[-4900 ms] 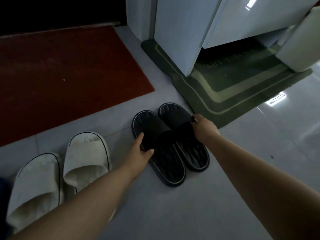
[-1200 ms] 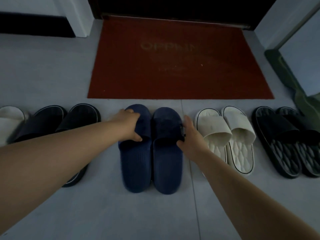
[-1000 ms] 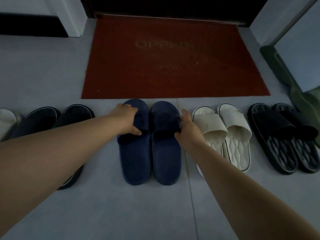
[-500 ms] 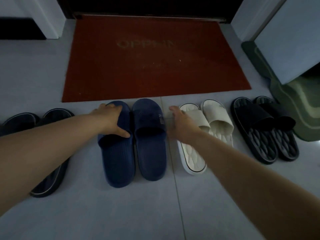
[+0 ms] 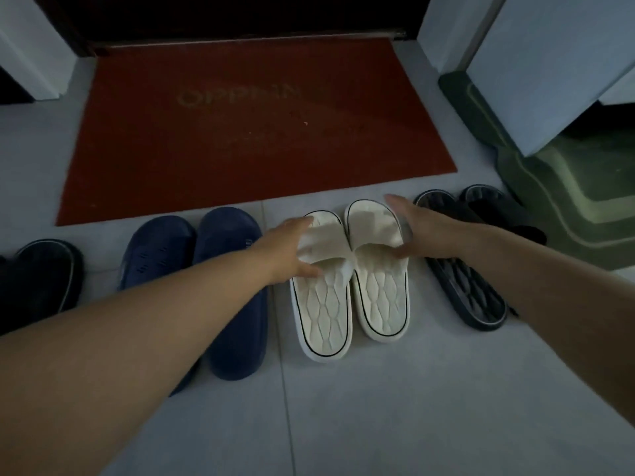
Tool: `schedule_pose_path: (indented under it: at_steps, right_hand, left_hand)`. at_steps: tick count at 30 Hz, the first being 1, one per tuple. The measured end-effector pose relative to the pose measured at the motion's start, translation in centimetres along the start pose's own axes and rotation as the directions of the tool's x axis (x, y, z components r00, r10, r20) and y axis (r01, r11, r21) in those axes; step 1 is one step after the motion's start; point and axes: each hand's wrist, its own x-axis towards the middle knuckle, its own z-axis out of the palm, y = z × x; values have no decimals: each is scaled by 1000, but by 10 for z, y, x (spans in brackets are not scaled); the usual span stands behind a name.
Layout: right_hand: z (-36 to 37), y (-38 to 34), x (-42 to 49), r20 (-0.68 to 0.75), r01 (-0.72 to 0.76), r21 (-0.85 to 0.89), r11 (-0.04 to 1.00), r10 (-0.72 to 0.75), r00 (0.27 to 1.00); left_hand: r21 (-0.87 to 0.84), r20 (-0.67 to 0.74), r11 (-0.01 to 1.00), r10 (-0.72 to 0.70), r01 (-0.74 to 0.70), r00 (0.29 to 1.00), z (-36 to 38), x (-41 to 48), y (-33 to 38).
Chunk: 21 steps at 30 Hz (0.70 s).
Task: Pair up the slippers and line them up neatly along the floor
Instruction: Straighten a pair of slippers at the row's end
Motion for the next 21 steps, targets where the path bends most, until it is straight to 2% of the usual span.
schedule_pose_path:
  at_steps: [2,4,10,16,21]
  right_hand:
    - [9,3,17,61,-16,39,999,14,998]
    - [14,7,25,92,-13,19,1000,11,996]
    - [15,19,30,52,11,75,997,-15,999]
    - [22,25,24,46,11,91,996,-16,999]
    - [30,17,25,-37,10,74,997,-7,999]
  left_hand:
    - [-96,-56,993,-71,65,996,3,3,-8]
    - [-146,-56,984,-109,100,992,7,2,-18]
    - [-303,-119,949,-127,85,985,28,1,-27]
    - [-339,-153,938,-137,78,979,36,-2,-29]
    - [-335,-173,940,-129,65,976,34,-1,-26]
